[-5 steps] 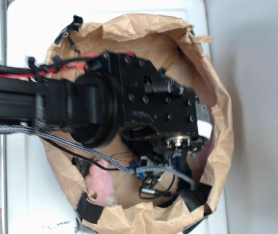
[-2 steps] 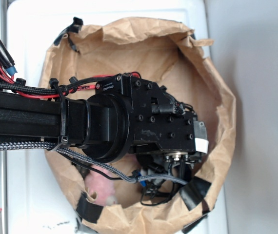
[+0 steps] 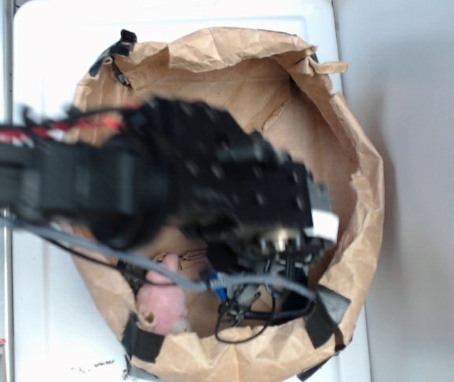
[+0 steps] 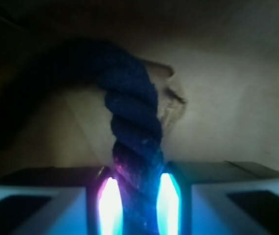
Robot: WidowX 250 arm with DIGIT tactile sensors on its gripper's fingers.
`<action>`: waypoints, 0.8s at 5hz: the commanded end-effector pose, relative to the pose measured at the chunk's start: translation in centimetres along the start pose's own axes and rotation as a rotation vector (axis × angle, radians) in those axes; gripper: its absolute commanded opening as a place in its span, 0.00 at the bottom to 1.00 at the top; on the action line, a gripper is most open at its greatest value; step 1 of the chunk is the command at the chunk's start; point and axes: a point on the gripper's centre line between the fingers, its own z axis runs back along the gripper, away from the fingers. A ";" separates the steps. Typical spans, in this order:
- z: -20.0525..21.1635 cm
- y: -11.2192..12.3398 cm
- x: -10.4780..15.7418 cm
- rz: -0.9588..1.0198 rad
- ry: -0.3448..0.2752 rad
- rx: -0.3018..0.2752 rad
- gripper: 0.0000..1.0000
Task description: Grab the blue rope.
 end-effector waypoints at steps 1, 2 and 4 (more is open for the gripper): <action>7.2 0.8 -0.6 0.216 -0.128 -0.005 0.00; 9.2 1.7 -1.1 0.299 -0.041 -0.043 0.00; 11.6 1.8 -1.7 0.366 -0.045 0.067 0.00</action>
